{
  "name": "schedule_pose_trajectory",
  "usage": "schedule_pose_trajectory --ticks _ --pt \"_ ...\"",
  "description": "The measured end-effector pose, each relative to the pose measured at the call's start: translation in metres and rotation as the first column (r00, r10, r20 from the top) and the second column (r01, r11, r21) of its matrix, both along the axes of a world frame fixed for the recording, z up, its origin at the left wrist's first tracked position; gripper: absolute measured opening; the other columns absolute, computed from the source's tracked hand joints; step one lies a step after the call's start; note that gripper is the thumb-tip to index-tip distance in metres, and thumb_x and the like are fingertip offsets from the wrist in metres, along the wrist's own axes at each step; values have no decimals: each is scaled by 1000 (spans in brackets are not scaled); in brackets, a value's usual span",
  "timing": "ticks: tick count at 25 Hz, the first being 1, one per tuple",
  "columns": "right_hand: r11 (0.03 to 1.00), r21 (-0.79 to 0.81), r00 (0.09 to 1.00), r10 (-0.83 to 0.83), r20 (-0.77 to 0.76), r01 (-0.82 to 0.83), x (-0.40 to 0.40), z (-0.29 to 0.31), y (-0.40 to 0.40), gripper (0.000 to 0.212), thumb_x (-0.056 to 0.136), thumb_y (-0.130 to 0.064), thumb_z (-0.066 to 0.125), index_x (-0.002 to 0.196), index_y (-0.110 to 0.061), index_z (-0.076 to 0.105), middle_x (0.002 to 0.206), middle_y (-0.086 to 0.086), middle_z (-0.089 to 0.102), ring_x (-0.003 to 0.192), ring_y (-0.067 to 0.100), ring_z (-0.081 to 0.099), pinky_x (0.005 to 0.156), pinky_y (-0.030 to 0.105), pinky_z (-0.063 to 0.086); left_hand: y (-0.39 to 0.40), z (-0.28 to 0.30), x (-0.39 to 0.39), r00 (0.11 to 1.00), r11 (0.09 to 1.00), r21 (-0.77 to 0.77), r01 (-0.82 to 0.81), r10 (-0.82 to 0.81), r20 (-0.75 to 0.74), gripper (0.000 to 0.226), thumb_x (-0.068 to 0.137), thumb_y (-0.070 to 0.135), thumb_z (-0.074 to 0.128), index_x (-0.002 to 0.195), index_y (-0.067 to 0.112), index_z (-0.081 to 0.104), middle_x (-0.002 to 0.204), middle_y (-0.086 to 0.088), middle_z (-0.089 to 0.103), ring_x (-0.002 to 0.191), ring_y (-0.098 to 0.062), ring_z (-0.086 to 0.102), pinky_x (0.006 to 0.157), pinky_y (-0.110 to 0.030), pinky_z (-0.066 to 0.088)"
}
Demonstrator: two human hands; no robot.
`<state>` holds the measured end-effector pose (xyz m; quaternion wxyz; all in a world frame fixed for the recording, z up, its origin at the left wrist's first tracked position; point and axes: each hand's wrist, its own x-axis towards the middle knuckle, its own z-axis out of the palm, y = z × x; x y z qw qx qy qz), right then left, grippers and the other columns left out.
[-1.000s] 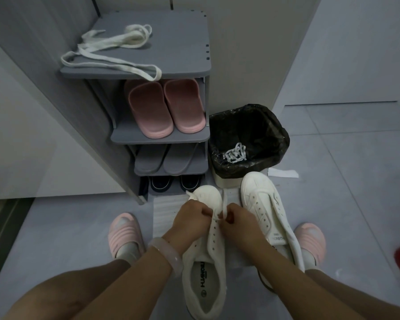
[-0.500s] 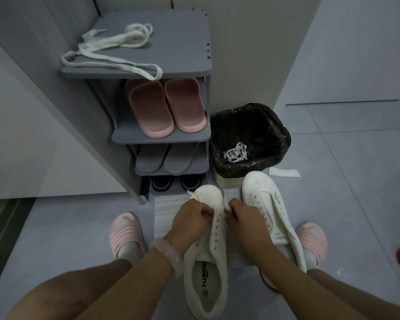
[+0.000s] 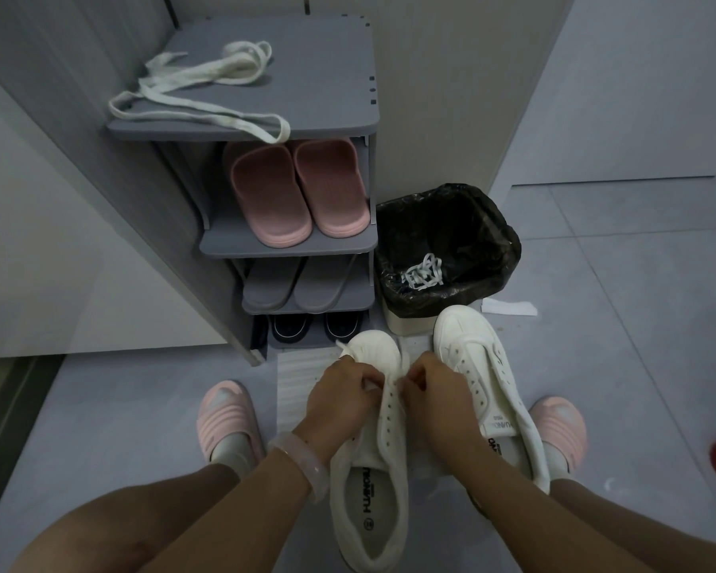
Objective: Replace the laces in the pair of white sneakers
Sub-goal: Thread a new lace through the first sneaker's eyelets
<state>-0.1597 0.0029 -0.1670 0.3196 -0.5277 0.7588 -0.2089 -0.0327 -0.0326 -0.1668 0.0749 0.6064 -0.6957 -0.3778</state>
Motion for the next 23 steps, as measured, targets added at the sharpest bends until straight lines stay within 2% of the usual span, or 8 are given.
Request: schedule_pose_trajectory --ticks 6,10,13,17,19,20,21,23 --pt "998 -54 999 -44 -17 43 5 0 4 8 94 -22 50 90 -15 52 76 -3 59 71 13 57 61 19 40 2 0 -3 1000 1000 26 2 -2 -7 20 87 24 57 99 30 71 96 5 42 90 -12 50 72 -24 40" --pt "997 -67 995 22 -95 -29 7 -3 3 17 93 -19 51 77 -19 46 67 -9 47 60 4 43 50 12 30 2 -3 -4 999 999 40 -32 32 -9 22 87 23 55 101 28 71 95 6 40 97 -15 52 74 -25 40" --pt "997 -72 999 -30 -15 28 8 -4 1 24 91 -16 55 69 -23 47 71 -8 51 62 1 44 53 10 31 6 -5 -5 998 998 15 -64 64 -30 23 89 25 53 107 29 68 98 8 38 96 -13 50 76 -24 38" --pt "994 -56 995 -97 -22 95 15 -2 7 25 95 -17 47 71 -14 52 78 1 54 68 10 46 54 17 29 12 -6 -7 993 994 -21 -103 102 -51 24 90 25 53 109 26 67 104 6 42 100 -13 50 74 -22 36" --pt "995 -73 998 -62 8 62 26 -5 17 22 98 -13 40 88 -8 59 97 7 56 83 15 51 70 15 30 12 -6 -6 993 994 -31 -104 103 -53 23 89 23 53 106 24 68 107 3 46 100 -15 51 73 -22 35" --pt "997 -57 997 -40 60 43 31 -7 23 26 98 -11 38 110 -3 60 112 9 53 98 18 52 80 12 29 11 -6 -5 994 995 -30 -96 94 -47 22 89 22 53 105 23 67 105 3 45 100 -16 51 73 -22 34" --pt "999 -37 994 -21 107 25 34 -7 27 33 98 -10 37 128 0 50 126 10 46 112 19 47 88 10 25 9 -6 -4 996 996 -28 -80 79 -37 20 88 21 53 104 23 66 101 4 43 101 -17 50 73 -22 34" --pt "1000 -18 986 -4 167 7 33 -6 30 42 98 -10 38 139 -2 37 138 10 36 119 17 41 91 7 21 7 -6 -4 999 998 -29 -47 46 -10 18 88 21 52 102 22 64 96 7 40 100 -17 50 74 -23 33"
